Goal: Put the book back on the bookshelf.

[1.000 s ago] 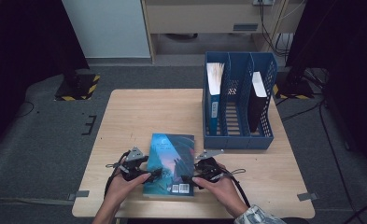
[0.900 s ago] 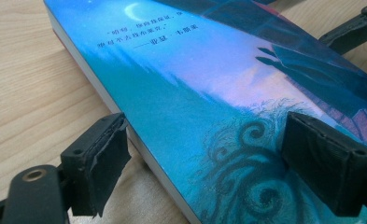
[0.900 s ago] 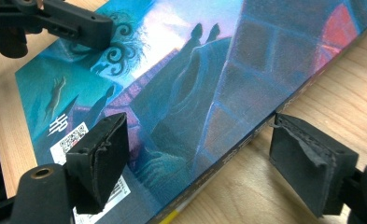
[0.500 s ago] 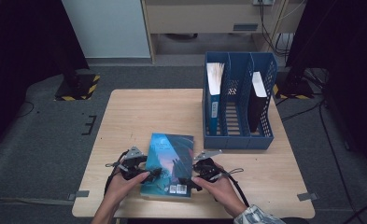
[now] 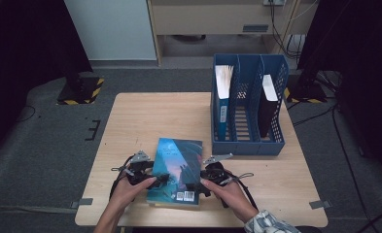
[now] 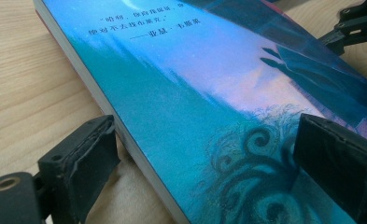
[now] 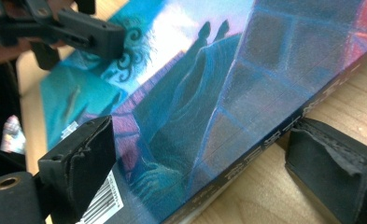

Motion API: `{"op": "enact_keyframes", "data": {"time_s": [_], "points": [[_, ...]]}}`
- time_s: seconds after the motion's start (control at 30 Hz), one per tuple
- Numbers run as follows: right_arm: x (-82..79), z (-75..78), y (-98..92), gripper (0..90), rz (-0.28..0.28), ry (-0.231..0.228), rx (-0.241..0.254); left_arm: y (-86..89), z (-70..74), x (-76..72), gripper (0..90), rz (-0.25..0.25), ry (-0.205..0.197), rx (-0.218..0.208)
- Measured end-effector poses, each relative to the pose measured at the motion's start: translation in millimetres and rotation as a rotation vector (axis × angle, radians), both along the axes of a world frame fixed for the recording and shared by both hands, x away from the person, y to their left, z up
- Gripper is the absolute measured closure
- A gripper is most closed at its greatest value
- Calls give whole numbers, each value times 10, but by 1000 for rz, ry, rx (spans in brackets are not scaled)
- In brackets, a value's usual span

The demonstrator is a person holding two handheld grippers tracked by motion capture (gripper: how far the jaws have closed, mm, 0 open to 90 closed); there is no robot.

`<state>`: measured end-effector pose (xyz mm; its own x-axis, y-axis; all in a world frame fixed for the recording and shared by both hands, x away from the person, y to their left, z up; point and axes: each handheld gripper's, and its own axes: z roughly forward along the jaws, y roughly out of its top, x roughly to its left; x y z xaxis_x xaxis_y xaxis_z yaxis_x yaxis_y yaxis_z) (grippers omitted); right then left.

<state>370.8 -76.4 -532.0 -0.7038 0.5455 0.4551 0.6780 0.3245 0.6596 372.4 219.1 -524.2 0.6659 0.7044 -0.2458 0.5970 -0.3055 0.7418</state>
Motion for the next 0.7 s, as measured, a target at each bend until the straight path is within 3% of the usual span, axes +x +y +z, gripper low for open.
{"op": "enact_keyframes", "data": {"time_s": [0.1,0.37,0.47,0.7], "points": [[9,2,-7,129,-7,-22,-13,-4,3,0,60,3,1,-1],[20,66,-39,231,-31,-21,-9,29,27,-4,102,9,4,2],[10,120,-35,234,-28,-44,-2,39,29,-2,107,7,1,6],[47,144,23,266,-20,-43,8,55,37,-18,111,12,5,11]]}}
